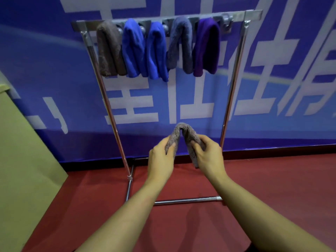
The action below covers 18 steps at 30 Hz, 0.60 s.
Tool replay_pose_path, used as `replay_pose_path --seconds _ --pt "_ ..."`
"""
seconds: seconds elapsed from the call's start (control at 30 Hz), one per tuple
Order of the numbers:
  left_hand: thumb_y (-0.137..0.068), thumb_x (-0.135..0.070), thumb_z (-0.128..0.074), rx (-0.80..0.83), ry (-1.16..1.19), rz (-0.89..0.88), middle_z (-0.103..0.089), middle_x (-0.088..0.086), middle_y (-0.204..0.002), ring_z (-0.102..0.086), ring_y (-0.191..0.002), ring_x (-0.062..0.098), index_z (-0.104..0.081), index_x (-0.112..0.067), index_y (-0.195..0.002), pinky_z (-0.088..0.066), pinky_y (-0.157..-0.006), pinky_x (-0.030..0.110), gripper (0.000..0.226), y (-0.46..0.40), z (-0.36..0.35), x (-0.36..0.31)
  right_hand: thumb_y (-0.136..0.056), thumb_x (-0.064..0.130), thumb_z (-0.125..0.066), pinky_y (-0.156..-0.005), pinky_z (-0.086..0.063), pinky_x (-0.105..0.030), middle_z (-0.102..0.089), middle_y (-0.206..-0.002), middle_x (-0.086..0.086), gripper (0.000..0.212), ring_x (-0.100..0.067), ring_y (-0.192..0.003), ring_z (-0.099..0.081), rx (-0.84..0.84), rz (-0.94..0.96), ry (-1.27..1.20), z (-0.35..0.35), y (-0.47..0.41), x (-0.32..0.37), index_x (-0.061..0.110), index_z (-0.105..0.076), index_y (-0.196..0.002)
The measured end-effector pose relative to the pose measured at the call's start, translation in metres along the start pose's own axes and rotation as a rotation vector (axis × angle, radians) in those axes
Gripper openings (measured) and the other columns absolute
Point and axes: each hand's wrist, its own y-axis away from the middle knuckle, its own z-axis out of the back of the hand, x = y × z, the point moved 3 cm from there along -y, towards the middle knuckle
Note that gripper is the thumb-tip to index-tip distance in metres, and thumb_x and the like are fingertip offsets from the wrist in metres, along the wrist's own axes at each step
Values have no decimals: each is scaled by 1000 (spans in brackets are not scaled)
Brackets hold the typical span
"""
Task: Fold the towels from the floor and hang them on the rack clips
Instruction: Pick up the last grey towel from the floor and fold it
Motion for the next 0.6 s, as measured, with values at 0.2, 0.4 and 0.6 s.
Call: replay_pose_path --seconds 0.2,0.4,0.6 --pt "-99 -27 -59 -43 18 -110 -77 -4 -100 -70 -93 15 -66 -31 -131 -55 -80 34 33 -40 -17 -81 -95 27 -65 -74 -54 -31 -73 -83 9 14 -9 -80 -68 -94 100 15 59 -50 44 24 -71 -106" --pt "-101 -36 -57 -62 97 -195 -75 -10 -92 -70 -89 8 -70 -28 -122 -52 -72 23 26 -74 -36 -145 -99 32 -61 -52 -49 -20 -71 -74 3 15 -11 -65 -65 -126 222 14 118 -91 87 22 -71 -102" --pt "-103 -37 -54 -82 243 -245 -70 -11 -85 -62 -77 0 -71 -19 -118 -40 -61 7 29 -112 -60 -208 -102 37 -55 -66 -54 -47 -70 -78 -3 23 -20 -72 -67 -208 318 -13 155 -140 116 20 -71 -101"
